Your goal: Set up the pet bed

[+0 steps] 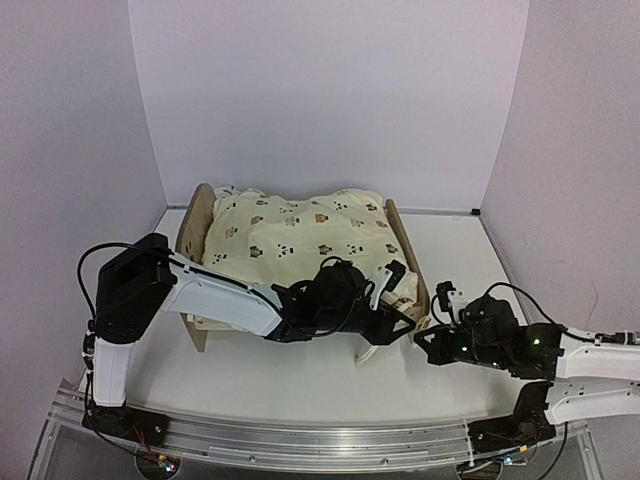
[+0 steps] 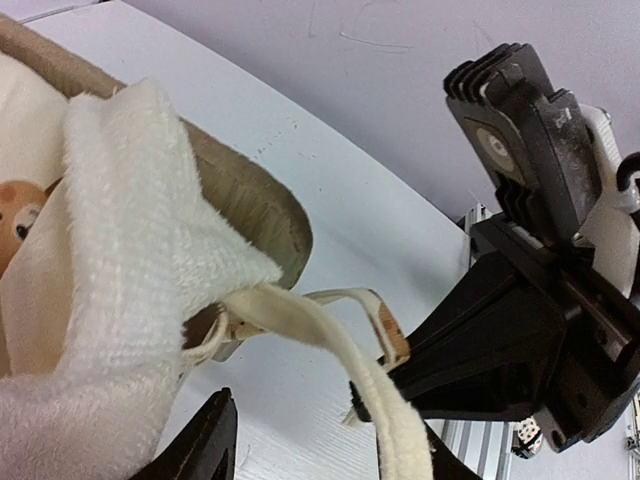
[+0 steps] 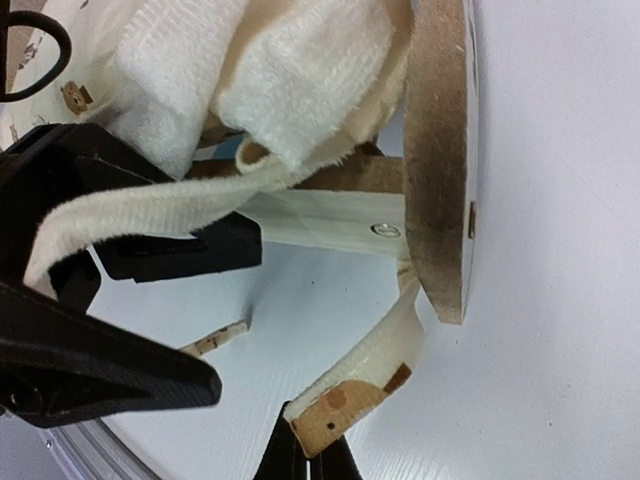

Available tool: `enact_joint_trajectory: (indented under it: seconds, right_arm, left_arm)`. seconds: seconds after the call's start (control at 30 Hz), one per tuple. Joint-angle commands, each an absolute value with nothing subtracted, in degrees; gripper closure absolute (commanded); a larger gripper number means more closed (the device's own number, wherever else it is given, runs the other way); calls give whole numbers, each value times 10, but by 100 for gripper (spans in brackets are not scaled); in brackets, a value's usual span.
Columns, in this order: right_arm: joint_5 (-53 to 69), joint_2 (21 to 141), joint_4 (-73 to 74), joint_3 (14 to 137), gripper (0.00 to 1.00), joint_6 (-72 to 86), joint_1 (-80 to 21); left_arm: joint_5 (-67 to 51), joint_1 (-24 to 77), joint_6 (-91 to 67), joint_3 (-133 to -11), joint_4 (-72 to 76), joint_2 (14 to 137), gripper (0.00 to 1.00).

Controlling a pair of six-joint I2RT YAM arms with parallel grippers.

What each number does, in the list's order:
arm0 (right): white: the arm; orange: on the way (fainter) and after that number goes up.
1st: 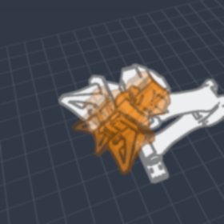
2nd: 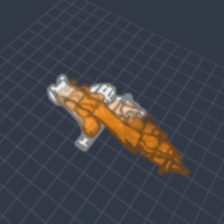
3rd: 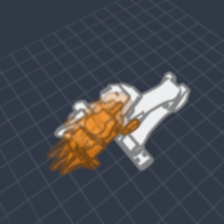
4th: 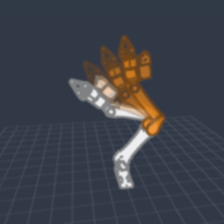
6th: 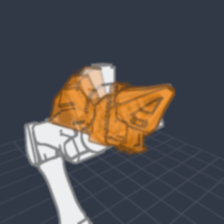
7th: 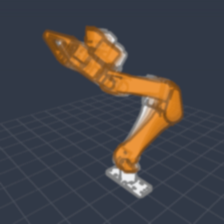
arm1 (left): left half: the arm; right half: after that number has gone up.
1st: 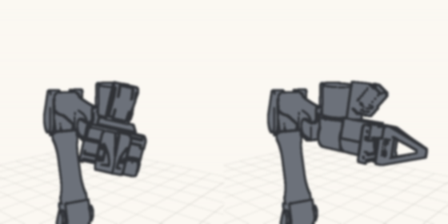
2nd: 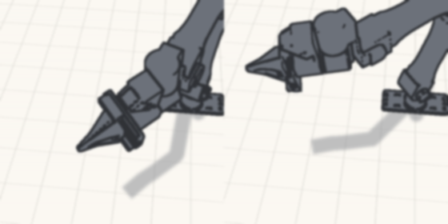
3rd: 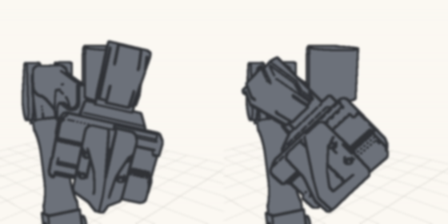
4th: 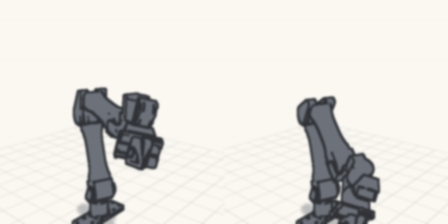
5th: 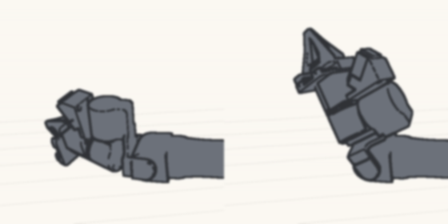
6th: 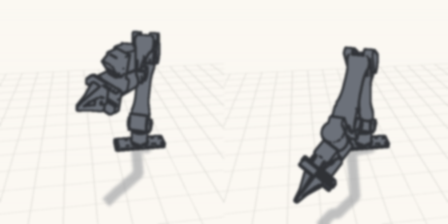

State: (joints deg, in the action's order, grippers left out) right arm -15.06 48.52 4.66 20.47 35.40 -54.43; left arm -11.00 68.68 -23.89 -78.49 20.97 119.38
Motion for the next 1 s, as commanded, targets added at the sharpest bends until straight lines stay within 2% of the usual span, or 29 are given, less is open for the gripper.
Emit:
enact_joint_trajectory:
  seconds: [0.0, 0.33, 0.57, 0.97]
  right_arm:
    - [-130, 470, 165, 257, 100, 389, -547]
    - [-99, 431, 306, 345, 100, 372, -547]
    - [-72, 403, 353, 387, 100, 352, -547]
    - [39, 465, 381, 520, 100, 300, -547]
  left_arm:
    - [-73, 684, -227, -771, 180, 1148, 51]
    - [-15, 681, -205, -775, 159, 1161, 52]
    - [7, 665, -185, -790, 162, 1182, 53]
    - [27, 625, -152, -836, 162, 1221, 54]
